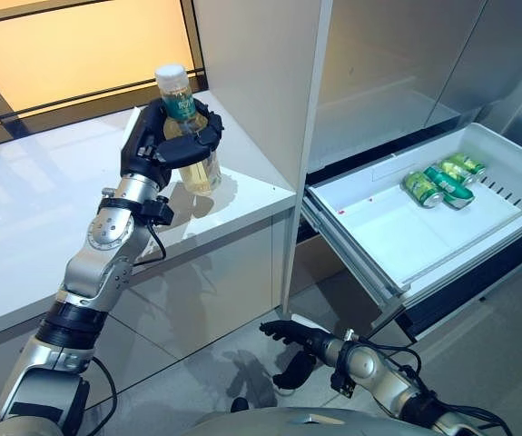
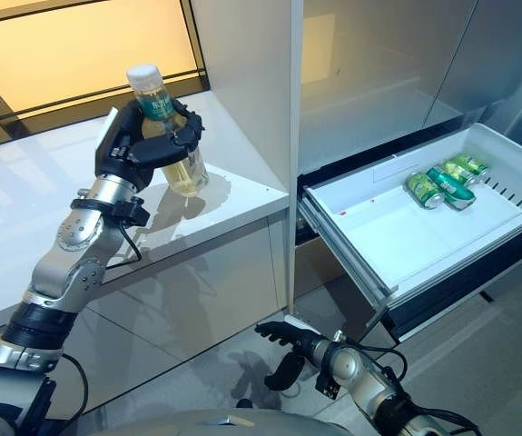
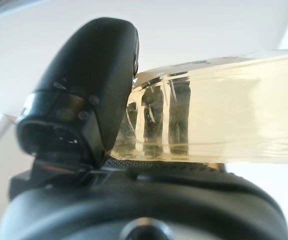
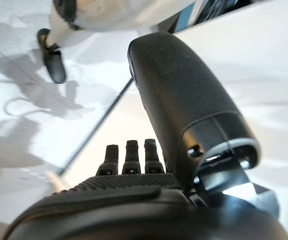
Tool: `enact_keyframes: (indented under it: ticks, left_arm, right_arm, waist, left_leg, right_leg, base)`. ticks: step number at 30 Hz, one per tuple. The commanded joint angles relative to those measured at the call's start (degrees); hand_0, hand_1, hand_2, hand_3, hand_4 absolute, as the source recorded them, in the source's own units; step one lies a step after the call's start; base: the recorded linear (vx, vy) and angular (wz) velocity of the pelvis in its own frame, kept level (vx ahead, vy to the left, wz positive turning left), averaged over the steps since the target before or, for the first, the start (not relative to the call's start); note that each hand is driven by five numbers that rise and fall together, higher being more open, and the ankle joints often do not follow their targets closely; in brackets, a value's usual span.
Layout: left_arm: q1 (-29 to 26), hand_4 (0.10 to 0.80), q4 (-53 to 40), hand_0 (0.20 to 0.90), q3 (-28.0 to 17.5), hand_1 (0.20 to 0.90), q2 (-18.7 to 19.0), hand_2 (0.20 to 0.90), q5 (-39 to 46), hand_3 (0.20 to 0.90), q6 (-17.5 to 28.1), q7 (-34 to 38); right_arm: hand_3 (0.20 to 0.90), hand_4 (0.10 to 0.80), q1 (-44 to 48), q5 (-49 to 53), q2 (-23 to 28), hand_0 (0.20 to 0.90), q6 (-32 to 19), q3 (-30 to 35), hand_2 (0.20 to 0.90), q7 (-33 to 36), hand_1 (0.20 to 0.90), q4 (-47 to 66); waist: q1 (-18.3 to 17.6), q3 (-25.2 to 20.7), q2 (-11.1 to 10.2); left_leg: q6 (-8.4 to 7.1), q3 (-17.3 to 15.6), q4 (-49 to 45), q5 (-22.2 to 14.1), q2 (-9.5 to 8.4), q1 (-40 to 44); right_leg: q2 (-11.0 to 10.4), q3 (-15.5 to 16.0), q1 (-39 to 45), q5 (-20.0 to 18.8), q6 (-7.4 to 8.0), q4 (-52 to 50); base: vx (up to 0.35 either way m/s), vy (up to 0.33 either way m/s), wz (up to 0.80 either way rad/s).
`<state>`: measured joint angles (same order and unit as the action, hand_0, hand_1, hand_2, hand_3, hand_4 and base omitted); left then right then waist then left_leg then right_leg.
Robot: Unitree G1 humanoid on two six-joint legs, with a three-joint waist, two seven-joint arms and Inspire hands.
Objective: Put drinks into fridge and close the fridge
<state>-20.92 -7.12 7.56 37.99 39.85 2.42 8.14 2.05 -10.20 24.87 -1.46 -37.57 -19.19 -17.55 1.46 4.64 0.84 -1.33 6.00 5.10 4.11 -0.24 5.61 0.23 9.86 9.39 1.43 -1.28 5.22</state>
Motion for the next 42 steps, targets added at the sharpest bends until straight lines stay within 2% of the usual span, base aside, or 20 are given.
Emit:
enact_keyframes:
  ticks: [1,2,6,13,16,20,24,26,29,36,42]
  left_arm:
    - [-12.62,0.100,-6.93,0.300,-1.17,0.300,2.16,0.300,2.30,0.200,14.49,-1.24]
    - [-12.38,0.100,-7.16,0.300,-1.22,0.300,2.09,0.300,2.27,0.200,14.59,-1.33]
    - [-9.35,0.100,-10.18,0.300,-1.79,0.300,0.55,0.300,3.92,0.200,16.57,-4.79]
    - [-4.14,0.100,-12.16,0.300,-4.70,0.300,-1.25,0.300,10.79,0.200,17.93,-14.19]
    - [-2.50,0.100,-12.10,0.300,-5.92,0.300,-1.68,0.300,12.56,0.200,17.89,-17.93]
    - [-0.65,0.100,-12.05,0.300,-8.18,0.300,-1.43,0.300,12.04,0.200,18.16,-21.92]
    - [0.96,0.100,-11.50,0.300,-10.88,0.300,0.70,0.300,11.20,0.200,18.08,-24.37]
    - [1.77,0.100,-11.22,0.300,-11.68,0.300,1.50,0.300,11.32,0.200,17.84,-25.80]
    - [1.14,0.100,-10.90,0.300,-10.77,0.300,1.89,0.300,9.55,0.200,17.63,-25.75]
    - [-4.54,0.100,-9.57,0.300,-4.21,0.300,2.81,0.300,7.26,0.200,16.78,-25.56]
    - [-7.05,0.100,-9.23,0.300,-0.29,0.300,2.18,0.300,5.76,0.200,15.99,-26.39]
  right_arm:
    - [0.900,0.800,4.94,6.01,-0.66,0.900,-0.28,1.33,0.900,-6.60,0.900,11.73]
    - [0.900,0.800,5.12,6.41,-0.44,0.900,0.31,1.55,0.900,-7.10,0.900,12.66]
    - [0.900,0.800,8.55,16.03,2.74,0.900,2.33,5.75,0.900,-16.20,0.900,20.69]
    - [0.900,0.800,12.18,36.42,6.63,0.900,5.27,16.00,0.900,-32.11,0.900,28.48]
    - [0.900,0.800,12.98,43.85,7.32,0.900,5.45,20.34,0.900,-35.17,0.900,31.08]
    - [0.900,0.800,13.42,49.52,7.87,0.900,3.35,26.90,0.900,-30.89,0.900,30.54]
    - [0.900,0.800,11.51,48.04,9.94,0.900,1.09,32.76,0.900,-24.24,0.900,30.82]
    - [0.900,0.800,10.84,46.91,10.31,0.900,0.74,34.30,0.900,-23.50,0.900,30.52]
    - [0.900,0.800,11.77,46.88,10.68,0.900,1.54,33.42,0.900,-21.54,0.900,31.00]
    - [0.900,0.800,20.14,48.06,10.66,0.900,4.70,26.66,0.900,-16.20,0.900,28.24]
    - [0.900,0.800,25.14,49.57,9.57,0.900,6.53,22.77,0.900,-12.50,0.900,26.50]
  waist:
    - [-0.25,-3.19,-0.79]
    - [-0.25,-3.14,-0.79]
    - [-0.35,-2.85,-1.20]
    - [-0.55,-3.27,-1.96]
    - [-0.55,-3.68,-2.22]
    - [-0.62,-4.14,-2.42]
    - [-1.14,-4.37,-2.38]
    - [-1.38,-4.29,-2.31]
    - [-1.53,-4.22,-2.25]
    - [-1.05,-3.92,-2.38]
    - [-0.64,-4.00,-2.50]
  left_leg:
    - [1.16,-0.49,-0.10,-5.99,-3.13,1.65]
    - [1.16,-0.47,-0.10,-5.96,-3.13,1.67]
    - [1.10,-0.48,-0.10,-5.65,-3.09,1.67]
    - [1.15,-1.02,-0.10,-5.14,-3.04,1.54]
    - [1.11,-1.18,-0.10,-5.30,-3.03,1.66]
    - [1.22,-1.33,-0.10,-5.51,-3.01,1.79]
    - [1.32,-1.60,-0.10,-5.66,-2.96,1.74]
    - [1.39,-1.86,-0.10,-5.71,-2.93,1.70]
    - [1.45,-2.08,-0.10,-5.73,-2.90,1.75]
    - [1.31,-2.43,-0.10,-5.78,-2.77,2.04]
    - [1.38,-2.27,-0.10,-5.82,-2.87,2.09]
  right_leg:
    - [-2.22,-3.39,-1.27,-0.54,5.71,-0.73]
    - [-2.21,-3.41,-1.26,-0.56,5.70,-0.74]
    - [-2.23,-3.52,-1.37,-0.82,5.56,-0.92]
    - [-2.29,-3.35,-1.76,-1.38,5.41,-1.19]
    - [-2.32,-3.19,-1.69,-1.44,5.46,-1.08]
    - [-2.35,-3.27,-1.69,-1.56,5.52,-1.00]
    - [-2.26,-3.51,-2.01,-1.74,5.65,-0.94]
    - [-2.18,-3.68,-2.13,-1.73,5.61,-0.93]
    - [-2.11,-3.80,-2.18,-1.79,5.59,-0.87]
    - [-2.10,-3.48,-1.82,-1.73,5.45,-0.73]
    - [-2.12,-3.30,-1.79,-1.67,5.35,-0.78]
  base:
    - [-0.031,0.005,0.00]
    - [-0.045,0.014,0.01]
    - [-0.045,0.015,0.02]
    - [-0.018,0.004,0.01]
    - [0.000,0.000,0.00]
    - [0.000,0.000,0.00]
    - [0.000,0.000,0.00]
    - [-0.011,0.002,-0.02]
    - [-0.016,0.008,-0.07]
    - [-0.003,0.002,-0.03]
    - [0.000,0.000,0.00]
